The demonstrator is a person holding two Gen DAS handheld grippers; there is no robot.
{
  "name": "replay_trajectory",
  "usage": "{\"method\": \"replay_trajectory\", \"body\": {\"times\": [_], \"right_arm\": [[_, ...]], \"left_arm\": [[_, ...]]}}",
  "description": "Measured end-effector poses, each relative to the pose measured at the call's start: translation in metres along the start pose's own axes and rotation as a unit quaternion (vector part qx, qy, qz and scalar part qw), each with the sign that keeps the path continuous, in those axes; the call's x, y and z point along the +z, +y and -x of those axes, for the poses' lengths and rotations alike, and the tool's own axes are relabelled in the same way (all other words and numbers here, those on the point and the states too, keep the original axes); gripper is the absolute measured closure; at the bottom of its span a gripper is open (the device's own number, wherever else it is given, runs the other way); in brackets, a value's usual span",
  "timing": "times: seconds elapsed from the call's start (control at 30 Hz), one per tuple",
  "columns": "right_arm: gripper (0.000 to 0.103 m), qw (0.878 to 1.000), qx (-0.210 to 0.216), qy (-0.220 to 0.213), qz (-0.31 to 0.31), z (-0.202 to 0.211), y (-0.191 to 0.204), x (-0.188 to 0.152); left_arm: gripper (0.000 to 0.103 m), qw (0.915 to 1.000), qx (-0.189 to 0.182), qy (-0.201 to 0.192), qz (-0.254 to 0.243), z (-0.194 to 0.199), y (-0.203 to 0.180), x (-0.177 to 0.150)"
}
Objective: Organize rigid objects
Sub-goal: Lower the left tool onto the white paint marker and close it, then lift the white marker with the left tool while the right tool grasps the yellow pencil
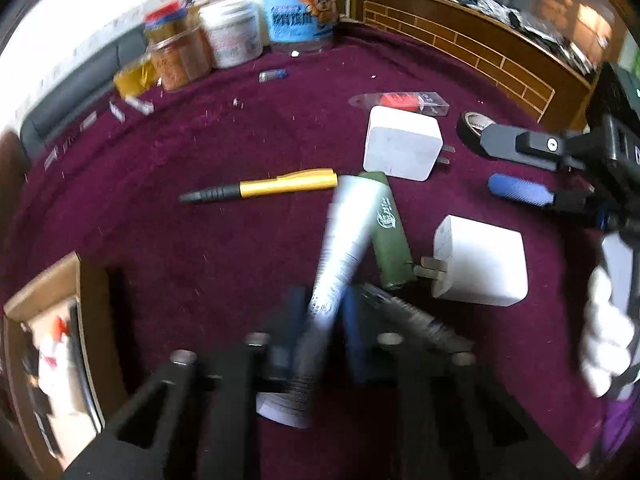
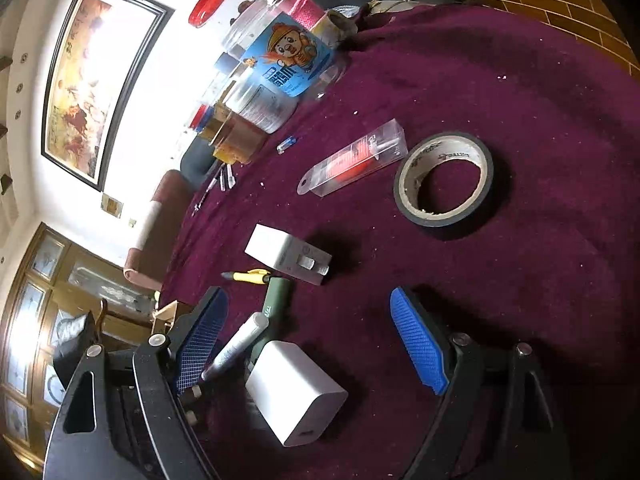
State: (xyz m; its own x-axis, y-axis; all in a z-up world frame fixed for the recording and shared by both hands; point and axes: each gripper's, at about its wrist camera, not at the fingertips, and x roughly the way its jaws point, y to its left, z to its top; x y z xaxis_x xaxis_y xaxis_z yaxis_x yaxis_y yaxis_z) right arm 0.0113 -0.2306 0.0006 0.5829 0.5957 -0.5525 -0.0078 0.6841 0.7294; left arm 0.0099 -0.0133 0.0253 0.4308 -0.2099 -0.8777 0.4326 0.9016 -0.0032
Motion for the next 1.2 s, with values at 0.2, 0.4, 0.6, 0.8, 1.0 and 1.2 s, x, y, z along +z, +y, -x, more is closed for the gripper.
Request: {"method": "replay_trajectory", "body": {"times": [0.2, 0.4, 0.6, 0.8, 1.0, 1.2], "right_arm": [[0.018, 1.0, 0.001, 0.006, 0.003, -0.001, -0.003, -0.002], [0.018, 1.0, -0.007, 0.006, 0.011, -0.002, 0.0, -0.002], [0.019, 1.0, -0.017, 0.003, 0.026, -0.003, 0.003, -0.003], [0.018, 0.997, -0.046, 0.0, 0.062, -0.009, 0.013, -0.007], [0.018, 0.995, -0.061, -0.003, 0.081, -0.011, 0.017, -0.009], [0.019, 0.983, -0.127, -0.022, 0.129, -0.006, 0.045, -0.012]], "left_arm": [[0.092, 0.9981, -0.005, 0.0, 0.061, 0.027, 0.008, -0.045], [0.086, 0.998, 0.01, -0.017, 0.06, 0.025, -0.004, -0.05], [0.092, 0.9953, -0.015, -0.043, 0.085, 0.032, -0.006, -0.056], [0.092, 0.9857, -0.038, -0.103, 0.128, 0.087, 0.008, -0.081], [0.092, 0.9761, -0.073, -0.119, 0.166, 0.109, 0.017, -0.105], [0.092, 0.9731, -0.087, -0.137, 0.164, 0.129, 0.02, -0.122]]}}
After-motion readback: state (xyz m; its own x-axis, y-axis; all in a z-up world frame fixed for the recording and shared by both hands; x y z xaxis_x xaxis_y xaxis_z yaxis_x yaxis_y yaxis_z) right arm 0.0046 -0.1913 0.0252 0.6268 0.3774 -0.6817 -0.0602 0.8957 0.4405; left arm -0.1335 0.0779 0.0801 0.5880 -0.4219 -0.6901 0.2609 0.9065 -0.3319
